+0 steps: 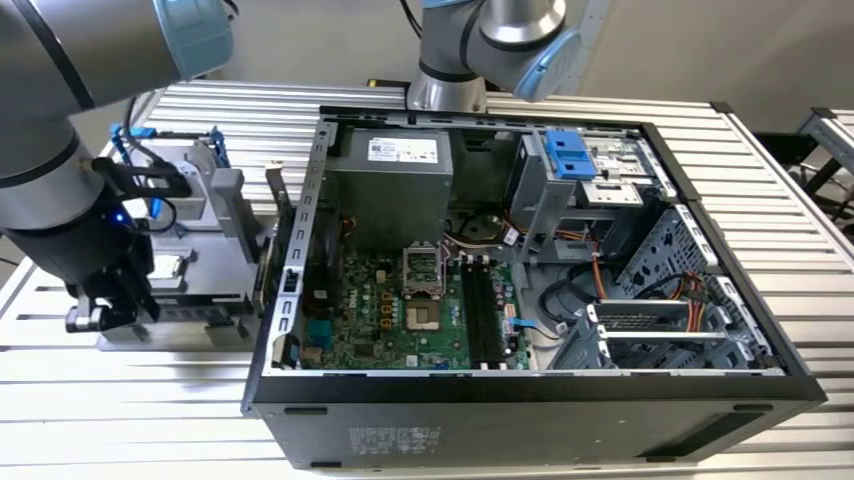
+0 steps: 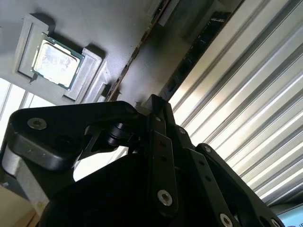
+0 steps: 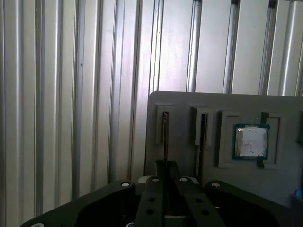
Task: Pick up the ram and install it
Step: 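Pick up the ram and move it above insertion slot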
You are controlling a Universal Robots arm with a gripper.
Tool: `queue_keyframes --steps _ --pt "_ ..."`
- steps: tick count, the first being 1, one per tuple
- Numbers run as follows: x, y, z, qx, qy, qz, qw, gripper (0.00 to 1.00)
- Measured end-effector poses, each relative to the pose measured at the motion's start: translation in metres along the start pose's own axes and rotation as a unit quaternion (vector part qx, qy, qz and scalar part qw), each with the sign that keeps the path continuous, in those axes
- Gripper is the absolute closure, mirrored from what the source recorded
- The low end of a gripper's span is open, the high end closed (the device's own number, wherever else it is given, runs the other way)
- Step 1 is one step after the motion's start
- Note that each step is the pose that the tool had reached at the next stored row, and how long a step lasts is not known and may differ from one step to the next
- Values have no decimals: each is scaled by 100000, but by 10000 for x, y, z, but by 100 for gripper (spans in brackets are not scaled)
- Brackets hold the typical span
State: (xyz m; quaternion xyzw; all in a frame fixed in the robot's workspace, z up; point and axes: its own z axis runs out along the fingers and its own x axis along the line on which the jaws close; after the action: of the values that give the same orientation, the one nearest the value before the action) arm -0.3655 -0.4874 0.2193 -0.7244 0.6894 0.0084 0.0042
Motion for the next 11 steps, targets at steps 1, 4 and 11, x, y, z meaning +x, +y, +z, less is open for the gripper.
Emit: queue_keyframes --steps 1,4,11 --pt "0 0 -14 2 -2 -1 100000 100" --pt "-1 0 -55 0 -1 -3 100000 100" --pt "-3 1 -159 -2 1 -3 100000 100"
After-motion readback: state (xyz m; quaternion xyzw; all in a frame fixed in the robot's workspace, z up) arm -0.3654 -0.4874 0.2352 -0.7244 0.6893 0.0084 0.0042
